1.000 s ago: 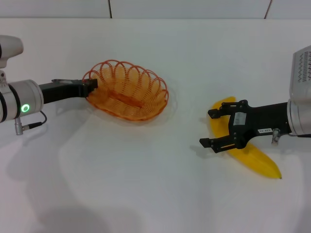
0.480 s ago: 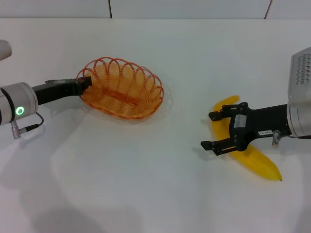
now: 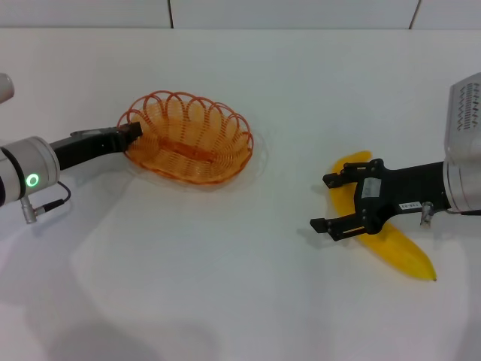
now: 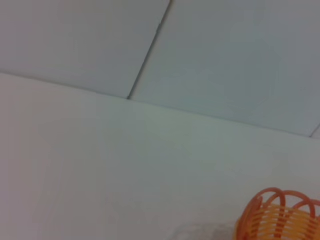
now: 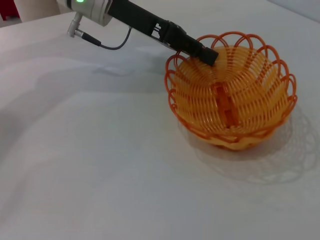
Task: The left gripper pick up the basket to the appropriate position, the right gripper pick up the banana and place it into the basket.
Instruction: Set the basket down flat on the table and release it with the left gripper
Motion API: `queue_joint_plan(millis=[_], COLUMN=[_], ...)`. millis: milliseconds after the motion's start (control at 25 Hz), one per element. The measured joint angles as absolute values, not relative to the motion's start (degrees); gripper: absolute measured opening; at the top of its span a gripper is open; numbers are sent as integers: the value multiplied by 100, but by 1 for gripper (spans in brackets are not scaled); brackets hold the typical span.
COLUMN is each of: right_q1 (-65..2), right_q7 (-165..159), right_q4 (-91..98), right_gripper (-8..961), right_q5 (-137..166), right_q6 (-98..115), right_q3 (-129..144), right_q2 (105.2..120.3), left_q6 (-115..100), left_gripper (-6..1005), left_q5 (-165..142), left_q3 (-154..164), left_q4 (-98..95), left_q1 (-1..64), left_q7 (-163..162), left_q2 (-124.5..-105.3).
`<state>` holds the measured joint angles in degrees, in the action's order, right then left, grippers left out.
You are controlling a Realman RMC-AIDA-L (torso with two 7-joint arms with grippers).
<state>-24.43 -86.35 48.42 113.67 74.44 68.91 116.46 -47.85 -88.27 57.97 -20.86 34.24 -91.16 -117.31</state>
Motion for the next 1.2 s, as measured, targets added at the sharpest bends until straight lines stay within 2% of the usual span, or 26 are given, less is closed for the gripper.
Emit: queue_joint_plan(millis=[920,1200], right_q1=[-2513,-2575], right_q7=[-8649,-8649], right_q4=[4763,4685], right_gripper=[893,894], right_q5=[11374,11373], right_q6=[7444,7444], right_q3=[6929,6952], right_q2=[11645,11638], left_q6=[-4734,-4762], left_gripper=[110,230], left_q5=[-8559,-8431], left_q3=[5787,5819], left_q4=[-1846,-1848], left_q1=[3436,3417], left_q7=[-8909,-8622], left_q2=[-11726,-11716])
